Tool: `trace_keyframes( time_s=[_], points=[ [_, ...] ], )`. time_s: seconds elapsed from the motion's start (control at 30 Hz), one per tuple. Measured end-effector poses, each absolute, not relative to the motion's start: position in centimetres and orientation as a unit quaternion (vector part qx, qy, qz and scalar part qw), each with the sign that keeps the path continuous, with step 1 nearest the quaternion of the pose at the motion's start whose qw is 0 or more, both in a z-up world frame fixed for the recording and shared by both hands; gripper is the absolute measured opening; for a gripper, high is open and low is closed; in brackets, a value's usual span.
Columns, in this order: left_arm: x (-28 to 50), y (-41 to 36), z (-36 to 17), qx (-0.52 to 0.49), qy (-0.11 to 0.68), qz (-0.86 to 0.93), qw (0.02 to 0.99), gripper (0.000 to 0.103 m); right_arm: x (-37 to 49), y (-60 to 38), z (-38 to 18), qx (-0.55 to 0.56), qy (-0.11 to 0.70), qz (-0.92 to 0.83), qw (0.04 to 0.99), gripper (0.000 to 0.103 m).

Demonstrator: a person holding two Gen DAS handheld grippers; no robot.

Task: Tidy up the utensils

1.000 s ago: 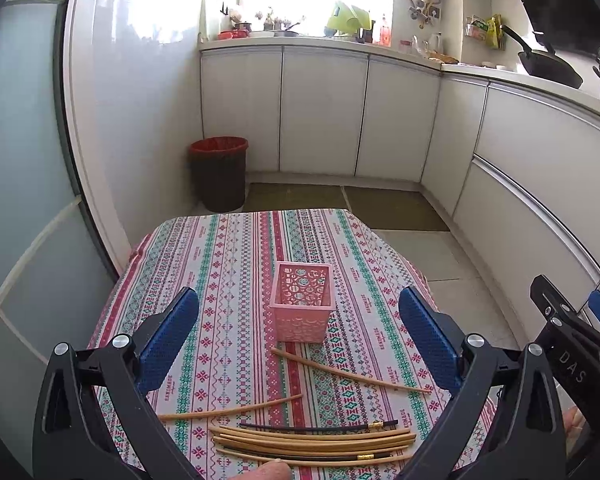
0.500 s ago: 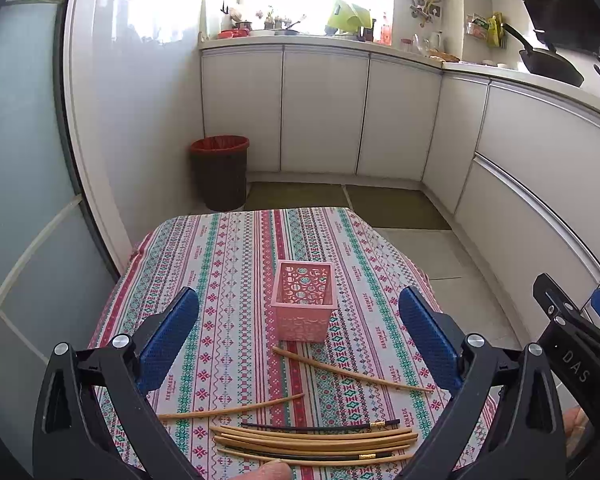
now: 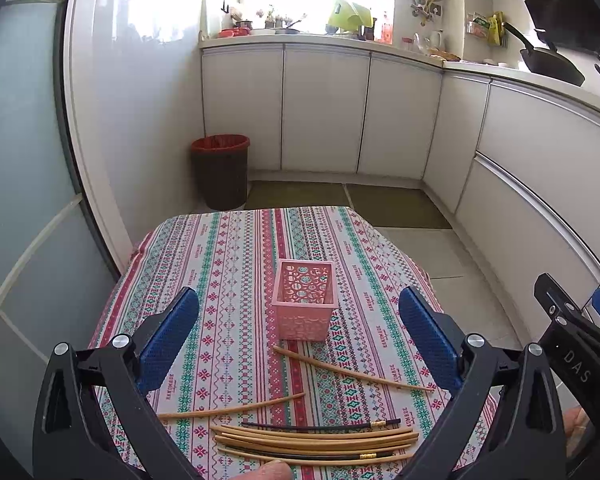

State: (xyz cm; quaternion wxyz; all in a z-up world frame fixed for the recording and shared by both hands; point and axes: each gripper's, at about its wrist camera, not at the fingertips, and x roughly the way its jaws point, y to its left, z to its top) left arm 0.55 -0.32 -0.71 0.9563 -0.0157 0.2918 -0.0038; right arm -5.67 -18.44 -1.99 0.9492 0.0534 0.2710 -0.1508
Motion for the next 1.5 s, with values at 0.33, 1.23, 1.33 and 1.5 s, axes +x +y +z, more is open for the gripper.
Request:
trace_keyframes(
  time_s=[0.33, 1.23, 1.33, 1.5],
  points=[
    [0.65, -0.21, -0.90, -0.015, 0.293, -0.003, 0.956, 0.096, -5.66, -18.39, -1.94, 0.053, 0.270, -0.152, 0.949, 0.096],
    [0.90, -0.25, -1.06, -0.013, 0.302, 0.005, 0.953, 0.096, -5.54, -18.36, -1.94, 0.054, 0.272, -0.153, 0.948, 0.096],
    [0.90, -0.28, -1.09, -0.014, 0.303, 0.005, 0.953, 0.096, -5.57, -18.40, -1.92, 0.055, 0.272, -0.154, 0.948, 0.096],
    [0.95, -0.21, -1.21, -0.015, 0.304, 0.006, 0.953, 0.096, -5.57, -18.40, -1.93, 0.055, 0.272, -0.154, 0.948, 0.096]
  ],
)
